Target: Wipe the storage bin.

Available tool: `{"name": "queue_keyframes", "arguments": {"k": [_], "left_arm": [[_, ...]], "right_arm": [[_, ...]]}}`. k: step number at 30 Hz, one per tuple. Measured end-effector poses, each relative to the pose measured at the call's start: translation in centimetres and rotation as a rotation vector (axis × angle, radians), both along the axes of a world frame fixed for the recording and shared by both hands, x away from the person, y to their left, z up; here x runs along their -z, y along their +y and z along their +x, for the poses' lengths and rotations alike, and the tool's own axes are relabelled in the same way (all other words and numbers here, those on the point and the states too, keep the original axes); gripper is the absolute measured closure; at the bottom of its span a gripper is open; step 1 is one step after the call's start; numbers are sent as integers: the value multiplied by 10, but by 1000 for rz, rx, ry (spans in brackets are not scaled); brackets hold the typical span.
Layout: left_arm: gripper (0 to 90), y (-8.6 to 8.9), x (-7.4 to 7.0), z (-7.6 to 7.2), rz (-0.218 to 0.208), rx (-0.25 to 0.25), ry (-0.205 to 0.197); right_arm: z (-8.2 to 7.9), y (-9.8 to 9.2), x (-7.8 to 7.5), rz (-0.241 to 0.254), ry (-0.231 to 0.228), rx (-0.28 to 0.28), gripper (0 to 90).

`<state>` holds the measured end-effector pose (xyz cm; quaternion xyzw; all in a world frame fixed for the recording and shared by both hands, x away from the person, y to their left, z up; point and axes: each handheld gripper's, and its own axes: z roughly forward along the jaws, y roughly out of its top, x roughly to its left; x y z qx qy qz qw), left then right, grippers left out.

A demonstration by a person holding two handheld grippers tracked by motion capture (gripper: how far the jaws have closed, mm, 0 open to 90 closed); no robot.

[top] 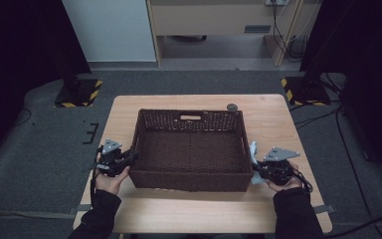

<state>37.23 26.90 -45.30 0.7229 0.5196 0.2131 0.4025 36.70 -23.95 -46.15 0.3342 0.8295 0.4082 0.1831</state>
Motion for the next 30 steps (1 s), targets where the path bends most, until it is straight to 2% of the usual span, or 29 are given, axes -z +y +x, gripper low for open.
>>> {"name": "queue_keyframes", "arguments": {"k": [2, 4, 6, 12, 16, 18, 19, 22, 25, 27, 30], "left_arm": [[692, 0, 0, 3, 3, -4, 1], [692, 1, 0, 5, 2, -9, -2], [691, 2, 0, 7, 1, -11, -1], [687, 4, 1, 11, -10, -6, -1], [682, 5, 1, 11, -11, -4, 0], [678, 5, 2, 11, -18, -4, 0], [677, 5, 2, 11, -18, -4, -1], [677, 5, 1, 10, -16, -5, -1], [679, 4, 1, 10, -14, -6, -1], [680, 5, 1, 10, -17, -7, 0], [683, 4, 1, 10, -12, -8, -1]], "right_arm": [[-4, -2, -11, 17, -40, -8, 840], [-5, -2, -14, 10, -53, -16, 840], [-3, -1, -9, 1, -35, -19, 840], [5, 8, 24, -98, 81, -28, 840], [9, 11, 38, -122, 136, -28, 840], [8, 9, 34, -105, 127, -19, 840], [7, 6, 29, -87, 109, -16, 840], [-1, -2, 6, -4, 11, -5, 840], [-8, -6, -9, 34, -43, -17, 840], [-11, -5, -10, 23, -45, -30, 840], [-12, 1, 3, -45, 2, -45, 840]]}}
